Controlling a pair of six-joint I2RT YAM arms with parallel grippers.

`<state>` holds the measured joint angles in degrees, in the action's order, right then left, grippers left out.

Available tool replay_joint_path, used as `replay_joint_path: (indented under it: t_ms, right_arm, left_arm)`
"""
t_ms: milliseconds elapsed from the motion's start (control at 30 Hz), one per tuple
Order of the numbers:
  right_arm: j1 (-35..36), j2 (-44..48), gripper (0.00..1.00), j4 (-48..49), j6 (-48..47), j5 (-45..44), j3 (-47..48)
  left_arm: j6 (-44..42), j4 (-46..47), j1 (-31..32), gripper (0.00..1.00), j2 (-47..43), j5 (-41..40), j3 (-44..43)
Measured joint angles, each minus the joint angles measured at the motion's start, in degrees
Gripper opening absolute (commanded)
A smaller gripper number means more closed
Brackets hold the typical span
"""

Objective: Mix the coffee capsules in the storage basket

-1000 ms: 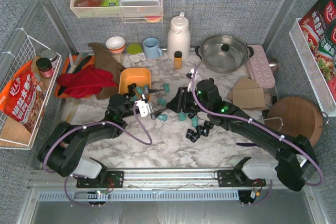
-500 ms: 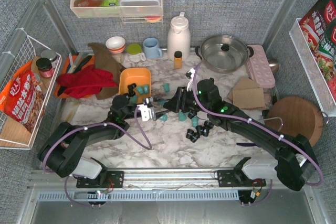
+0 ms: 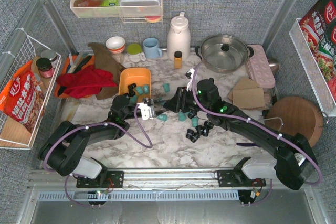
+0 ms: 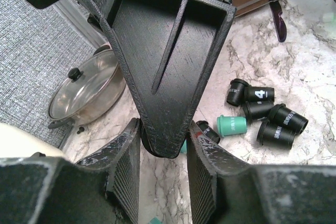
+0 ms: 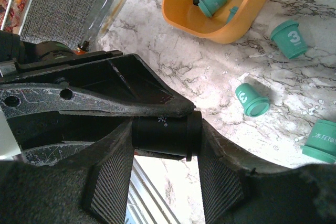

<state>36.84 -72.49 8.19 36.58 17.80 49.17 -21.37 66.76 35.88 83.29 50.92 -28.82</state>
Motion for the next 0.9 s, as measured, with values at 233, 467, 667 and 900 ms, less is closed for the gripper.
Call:
replay_joint_path:
  t_ms: [233, 467, 667, 900]
  right_arm:
    - [-0.11, 1.99, 0.69, -2.49, -1.46, -1.07, 1.03]
    - [-1.29, 4.85, 0.69, -4.7, -3.45, -4.83, 1.03]
    - [-1.29, 2.45, 0.68, -8.35, -7.3, -7.21, 2.49]
    - [-0.44, -10.23, 0.74, -11.78, -11.02, -8.72, 6.47]
  left_arm:
    - [0.31, 1.09, 0.35, 0.31, 0.59, 0.22, 0.0]
    - [-1.42, -0.02, -0.24, 0.29, 0.59, -2.08, 0.13]
    - [-1.22, -2.45, -8.31, 0.32, 1.29, -9.75, -1.31]
    - [3.08, -8.5, -17.51, 0.57, 6.32, -22.71, -6.88]
